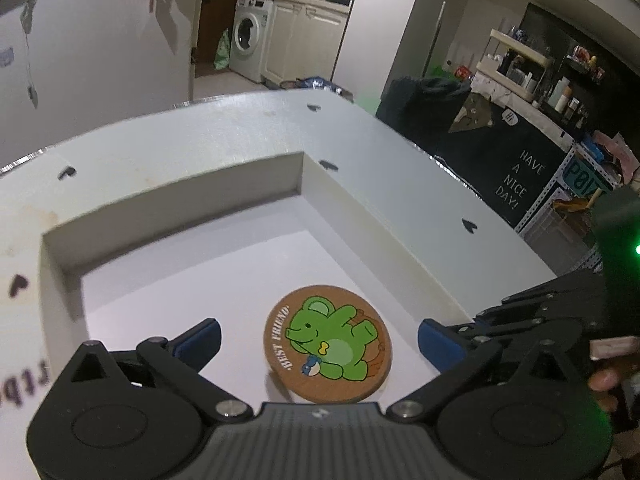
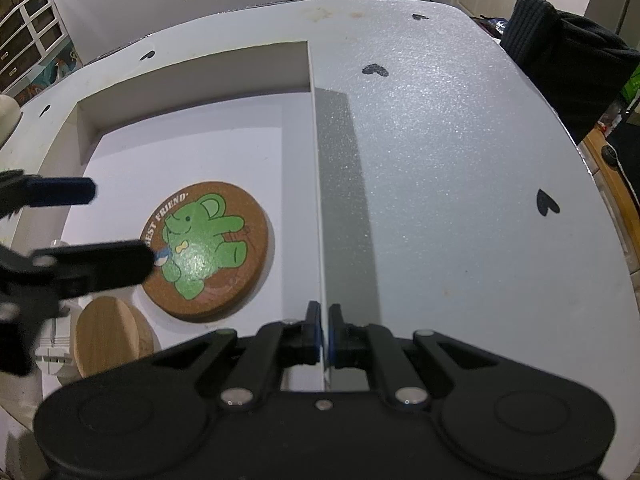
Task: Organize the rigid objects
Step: 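Lift the left tool away from the tray toward the table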
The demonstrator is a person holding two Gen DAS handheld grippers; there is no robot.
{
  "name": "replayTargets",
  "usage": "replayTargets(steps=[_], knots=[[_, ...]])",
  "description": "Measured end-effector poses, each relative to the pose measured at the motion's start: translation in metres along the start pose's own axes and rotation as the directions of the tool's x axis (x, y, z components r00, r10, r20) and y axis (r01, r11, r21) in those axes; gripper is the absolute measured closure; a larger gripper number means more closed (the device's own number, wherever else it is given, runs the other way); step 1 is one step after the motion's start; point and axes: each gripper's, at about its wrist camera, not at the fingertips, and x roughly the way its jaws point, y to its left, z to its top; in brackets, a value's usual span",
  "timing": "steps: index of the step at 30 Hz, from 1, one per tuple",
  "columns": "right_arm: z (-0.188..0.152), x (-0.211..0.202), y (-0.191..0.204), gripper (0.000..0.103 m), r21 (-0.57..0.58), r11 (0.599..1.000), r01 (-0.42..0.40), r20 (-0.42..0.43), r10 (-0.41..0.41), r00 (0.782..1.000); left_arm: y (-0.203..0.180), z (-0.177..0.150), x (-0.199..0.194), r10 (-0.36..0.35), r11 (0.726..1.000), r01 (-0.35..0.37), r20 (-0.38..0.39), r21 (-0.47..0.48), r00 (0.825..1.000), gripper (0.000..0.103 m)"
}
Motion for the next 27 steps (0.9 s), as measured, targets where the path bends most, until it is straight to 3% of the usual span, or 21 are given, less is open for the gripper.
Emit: replayTargets(steps=[8, 16, 22, 27], knots=[[-0.001, -0.001, 0.001, 0.098, -0.005, 1.0, 0.001, 0.005, -0.001, 1.0, 0.011, -0.001, -0.044, 0.056, 0.998, -0.054, 0.051, -0.027, 0.997, 0.0], [-0.001, -0.001, 0.002, 0.098, -0.01, 1.0, 0.003, 0.007, -0.003, 1.0, 0.046, -0.014, -0.084, 0.195, 0.978, -0.187, 0.088, -0.09, 0.977, 0.0], [-0.001, -0.001, 0.002, 0.098, -0.012, 1.0, 0.005, 0.008, -0.005, 1.0, 0.082, -0.03, -0.115, 0.322, 0.936, -0.301, 0.099, -0.185, 0.942, 0.0], [-0.001, -0.001, 0.002, 0.098, -0.013, 1.0, 0.007, 0.006, -0.007, 1.0, 0.117, -0.049, -0.137, 0.446, 0.873, -0.415, 0.071, -0.257, 0.892, 0.0]])
